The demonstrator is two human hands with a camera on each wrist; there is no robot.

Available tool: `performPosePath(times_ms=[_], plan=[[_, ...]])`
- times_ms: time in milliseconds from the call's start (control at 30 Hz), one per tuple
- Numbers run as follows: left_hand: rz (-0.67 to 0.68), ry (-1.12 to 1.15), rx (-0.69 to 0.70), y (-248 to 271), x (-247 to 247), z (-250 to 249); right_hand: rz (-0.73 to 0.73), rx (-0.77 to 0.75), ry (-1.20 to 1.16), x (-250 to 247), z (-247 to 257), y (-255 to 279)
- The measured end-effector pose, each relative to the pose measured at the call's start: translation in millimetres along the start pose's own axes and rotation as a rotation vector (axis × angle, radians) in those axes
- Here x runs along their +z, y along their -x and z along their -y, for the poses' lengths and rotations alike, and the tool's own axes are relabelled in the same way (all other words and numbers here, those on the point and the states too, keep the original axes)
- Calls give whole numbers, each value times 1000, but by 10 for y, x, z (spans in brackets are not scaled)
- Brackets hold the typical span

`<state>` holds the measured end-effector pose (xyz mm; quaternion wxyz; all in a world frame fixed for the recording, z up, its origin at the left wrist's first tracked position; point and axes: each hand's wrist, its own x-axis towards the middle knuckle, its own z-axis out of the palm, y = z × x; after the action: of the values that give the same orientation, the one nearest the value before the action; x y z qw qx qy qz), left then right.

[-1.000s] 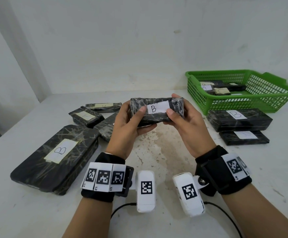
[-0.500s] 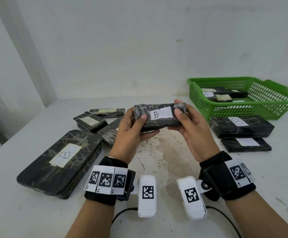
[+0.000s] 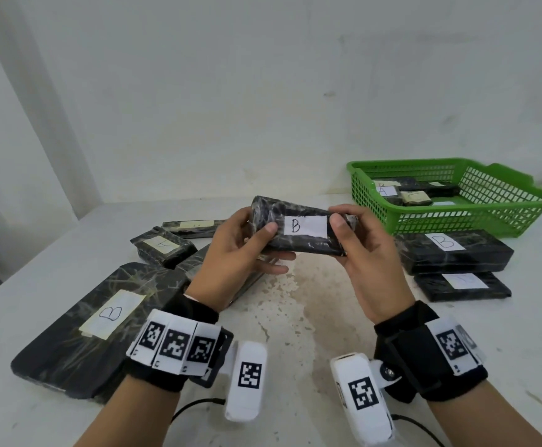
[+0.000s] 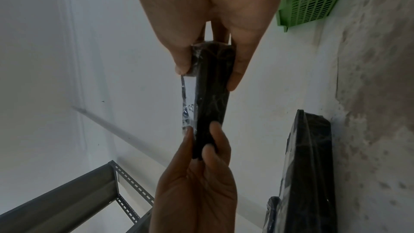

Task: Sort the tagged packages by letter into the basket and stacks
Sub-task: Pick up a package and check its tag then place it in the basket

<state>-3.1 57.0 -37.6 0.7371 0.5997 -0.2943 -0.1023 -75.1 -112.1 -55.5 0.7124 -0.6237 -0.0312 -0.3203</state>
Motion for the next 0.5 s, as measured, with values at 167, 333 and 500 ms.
performPosePath(times_ms=[167, 333, 500], plan=[[-5, 47, 45, 59, -21, 84, 41, 44, 0, 14, -1, 4], [45, 199, 52, 49, -86, 115, 58, 190, -137, 15, 41, -11], [65, 217, -8, 70, 9, 123, 112, 269, -69, 18, -10, 2]])
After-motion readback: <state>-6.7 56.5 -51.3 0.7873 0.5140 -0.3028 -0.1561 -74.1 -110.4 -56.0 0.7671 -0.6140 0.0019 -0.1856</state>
